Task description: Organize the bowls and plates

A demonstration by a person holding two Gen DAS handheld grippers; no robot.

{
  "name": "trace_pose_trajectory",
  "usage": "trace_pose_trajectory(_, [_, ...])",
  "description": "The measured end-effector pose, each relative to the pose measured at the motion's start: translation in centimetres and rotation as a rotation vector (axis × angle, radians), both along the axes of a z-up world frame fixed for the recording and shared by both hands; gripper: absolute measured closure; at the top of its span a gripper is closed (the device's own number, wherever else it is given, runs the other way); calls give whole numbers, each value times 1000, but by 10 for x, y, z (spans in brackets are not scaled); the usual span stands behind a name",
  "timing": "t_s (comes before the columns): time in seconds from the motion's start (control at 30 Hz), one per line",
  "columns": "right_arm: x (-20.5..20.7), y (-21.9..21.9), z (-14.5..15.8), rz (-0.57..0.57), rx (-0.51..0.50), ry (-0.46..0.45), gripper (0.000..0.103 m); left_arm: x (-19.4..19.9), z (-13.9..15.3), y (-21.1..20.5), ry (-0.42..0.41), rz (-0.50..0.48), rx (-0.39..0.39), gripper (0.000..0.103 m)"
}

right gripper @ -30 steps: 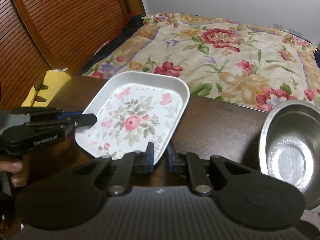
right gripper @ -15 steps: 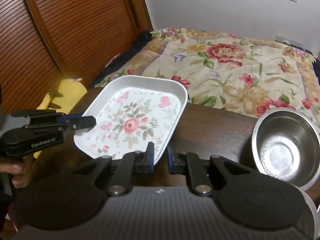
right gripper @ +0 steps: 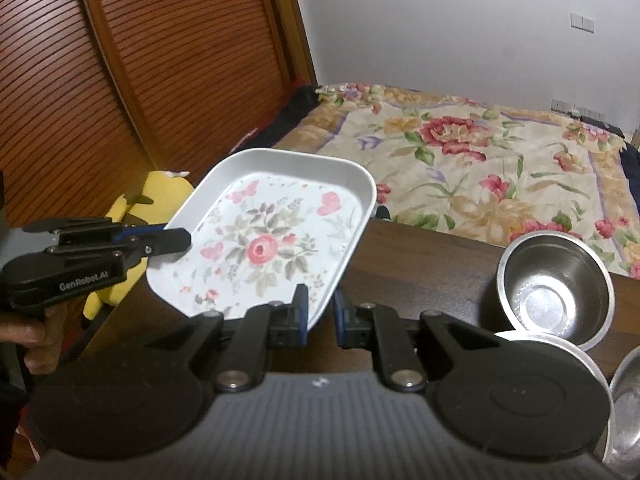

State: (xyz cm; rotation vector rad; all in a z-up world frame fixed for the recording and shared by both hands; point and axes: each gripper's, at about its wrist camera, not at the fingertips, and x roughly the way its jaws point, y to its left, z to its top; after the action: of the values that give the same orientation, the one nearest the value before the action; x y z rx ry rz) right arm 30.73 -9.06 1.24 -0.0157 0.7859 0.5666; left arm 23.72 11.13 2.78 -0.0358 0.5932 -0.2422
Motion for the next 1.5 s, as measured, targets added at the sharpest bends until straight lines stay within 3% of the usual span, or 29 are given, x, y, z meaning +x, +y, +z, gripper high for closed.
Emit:
trace_pose_trajectory(0.67, [-65,-2,18,28,17,-45,88,-76,21,5,-41,5,-42,91])
trace_pose_trajectory(1.03, [-99,-9,6,40,51,-36,88,-118,11,2,-40,8,-36,91])
trace_pose_trajectory(1.5, [-125,-16,-17,41,57,-32,88,-140,-16,-6,-11,11,-15,90])
